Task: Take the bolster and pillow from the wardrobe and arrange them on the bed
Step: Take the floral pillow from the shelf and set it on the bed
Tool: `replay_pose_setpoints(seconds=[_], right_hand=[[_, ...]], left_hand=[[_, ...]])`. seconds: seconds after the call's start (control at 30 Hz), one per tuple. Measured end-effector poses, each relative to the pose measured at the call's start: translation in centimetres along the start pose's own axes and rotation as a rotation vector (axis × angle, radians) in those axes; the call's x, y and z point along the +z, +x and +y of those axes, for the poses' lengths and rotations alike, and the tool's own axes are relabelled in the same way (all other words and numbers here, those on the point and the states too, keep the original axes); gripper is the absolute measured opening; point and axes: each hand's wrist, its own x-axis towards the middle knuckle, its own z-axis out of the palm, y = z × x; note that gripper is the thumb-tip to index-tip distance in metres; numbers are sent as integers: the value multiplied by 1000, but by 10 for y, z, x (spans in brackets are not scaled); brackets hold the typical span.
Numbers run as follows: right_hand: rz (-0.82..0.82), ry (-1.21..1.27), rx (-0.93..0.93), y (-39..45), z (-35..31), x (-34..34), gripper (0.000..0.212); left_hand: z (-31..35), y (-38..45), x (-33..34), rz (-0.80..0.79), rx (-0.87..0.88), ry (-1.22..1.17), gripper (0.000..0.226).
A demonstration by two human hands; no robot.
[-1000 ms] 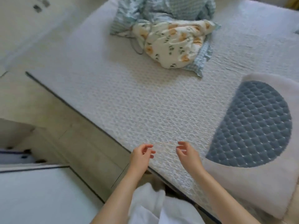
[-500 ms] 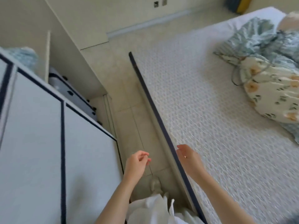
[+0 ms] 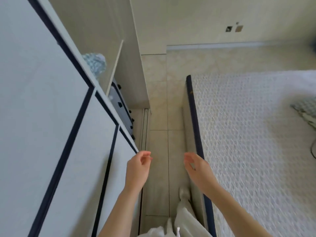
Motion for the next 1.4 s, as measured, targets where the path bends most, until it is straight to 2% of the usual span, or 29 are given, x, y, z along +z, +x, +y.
replay_pose_setpoints(seconds=[0.2, 0.4, 0.6, 0.73, 0.93, 1.13, 1.3, 1.4], right_hand=[[-76, 19, -177, 104, -51, -18, 30], [-196, -94, -351, 218, -96, -45, 31], [-300, -204, -508, 304, -140, -49, 30], [-372, -265, -620, 351, -175, -36, 32], [-437, -313, -832, 412, -247, -1, 35], [-538, -377, -1050, 455, -319, 43, 37], [-550, -424, -1226, 483, -362, 66, 42], [-536, -394, -1257, 493, -379, 80, 43]], left_hand=[[34, 61, -11, 185, 25, -38, 18], [90, 134, -3, 375, -2, -41, 24], [116, 188, -4, 554, -36, 2, 36], [126, 224, -13, 753, -53, 138, 53], [119, 281, -40, 848, -166, 162, 57], [107, 333, -79, 988, -258, 313, 56], [99, 359, -115, 1099, -335, 387, 62], [94, 368, -133, 1137, -371, 488, 66]])
